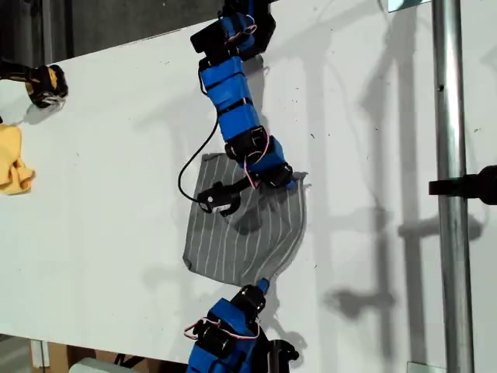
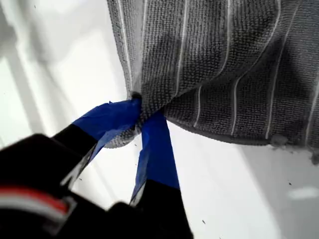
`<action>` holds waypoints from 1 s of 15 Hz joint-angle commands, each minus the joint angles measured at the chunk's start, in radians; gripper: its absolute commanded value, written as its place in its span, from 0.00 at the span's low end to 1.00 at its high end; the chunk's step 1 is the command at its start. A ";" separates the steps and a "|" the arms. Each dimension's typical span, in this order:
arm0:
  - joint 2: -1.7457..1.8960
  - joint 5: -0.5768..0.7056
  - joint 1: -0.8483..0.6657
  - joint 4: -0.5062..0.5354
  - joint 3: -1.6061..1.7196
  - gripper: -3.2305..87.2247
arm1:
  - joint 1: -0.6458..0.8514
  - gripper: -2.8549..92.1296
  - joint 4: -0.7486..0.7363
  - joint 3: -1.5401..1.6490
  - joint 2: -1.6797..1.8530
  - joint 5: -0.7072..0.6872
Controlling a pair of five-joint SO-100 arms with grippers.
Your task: Grasp corners of a towel and fold twice.
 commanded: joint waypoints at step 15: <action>-0.267 0.646 -0.842 -0.021 -0.410 0.03 | 0.675 0.03 0.107 0.239 0.439 -0.291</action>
